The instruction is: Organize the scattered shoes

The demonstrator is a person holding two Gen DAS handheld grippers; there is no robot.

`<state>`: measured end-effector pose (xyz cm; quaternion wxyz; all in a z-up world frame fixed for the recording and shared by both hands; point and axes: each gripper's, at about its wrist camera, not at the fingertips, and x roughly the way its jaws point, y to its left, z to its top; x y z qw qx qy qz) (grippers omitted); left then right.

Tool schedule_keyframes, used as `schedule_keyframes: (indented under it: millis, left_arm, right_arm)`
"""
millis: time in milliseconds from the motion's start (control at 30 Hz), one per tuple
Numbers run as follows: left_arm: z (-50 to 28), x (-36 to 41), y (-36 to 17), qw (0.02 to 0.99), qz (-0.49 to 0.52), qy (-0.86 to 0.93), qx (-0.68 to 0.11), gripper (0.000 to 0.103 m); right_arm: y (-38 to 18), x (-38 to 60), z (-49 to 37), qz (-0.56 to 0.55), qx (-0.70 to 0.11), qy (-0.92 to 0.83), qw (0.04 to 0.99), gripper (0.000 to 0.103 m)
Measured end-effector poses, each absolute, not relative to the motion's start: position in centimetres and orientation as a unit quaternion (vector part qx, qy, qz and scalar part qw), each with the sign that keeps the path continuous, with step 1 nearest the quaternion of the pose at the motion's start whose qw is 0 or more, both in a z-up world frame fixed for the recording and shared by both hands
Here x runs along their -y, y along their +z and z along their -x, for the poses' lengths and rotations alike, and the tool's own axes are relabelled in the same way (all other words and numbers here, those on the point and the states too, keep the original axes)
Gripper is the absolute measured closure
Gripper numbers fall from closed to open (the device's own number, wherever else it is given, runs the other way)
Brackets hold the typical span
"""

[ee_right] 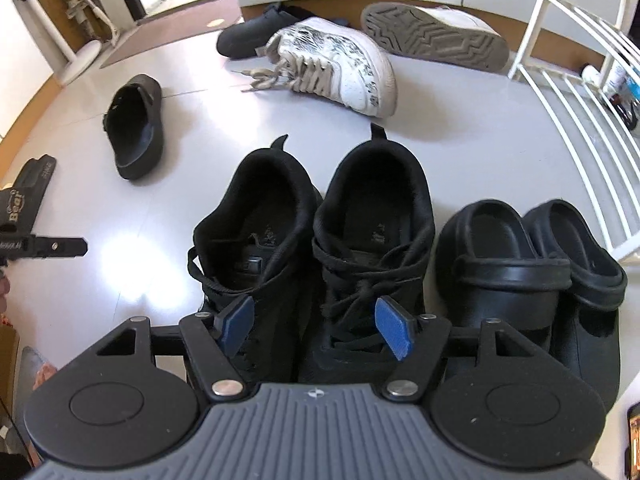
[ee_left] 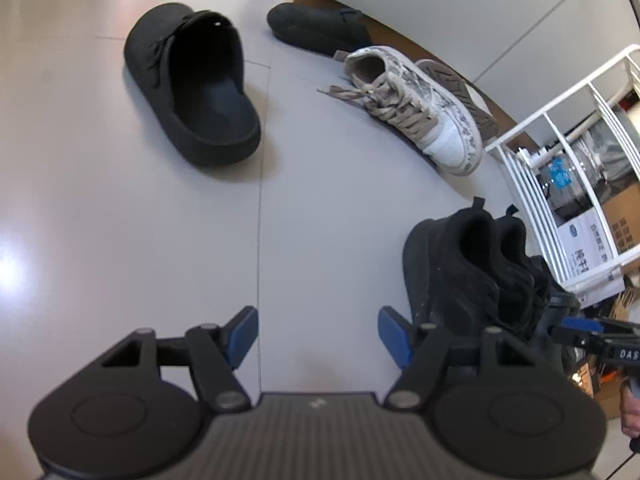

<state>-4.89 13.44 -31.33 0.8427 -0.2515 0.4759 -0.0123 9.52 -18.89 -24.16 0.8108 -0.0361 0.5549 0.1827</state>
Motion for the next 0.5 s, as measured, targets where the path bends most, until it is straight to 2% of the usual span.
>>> schedule_keyframes:
  millis: [67,200,500]
  left_arm:
    - [5.0,-13.8,-31.2,0.843,0.261,-0.01,-0.469,0.034]
    - [5.1,-14.0,-30.8,0.847,0.266,-0.011,-0.46,0.034]
    - [5.2,-14.3,-31.4,0.846,0.248,0.01,-0.471,0.034]
  right_arm:
    - [-23.5,18.3,-9.3,0.048,-0.556,0.186,0.809,0.03]
    - [-22.4,17.7,-8.7,0.057,-0.55,0.192,0.811,0.022]
    - [-24.3,18.9,-8.5,0.03,-0.547,0.195,0.814,0.022]
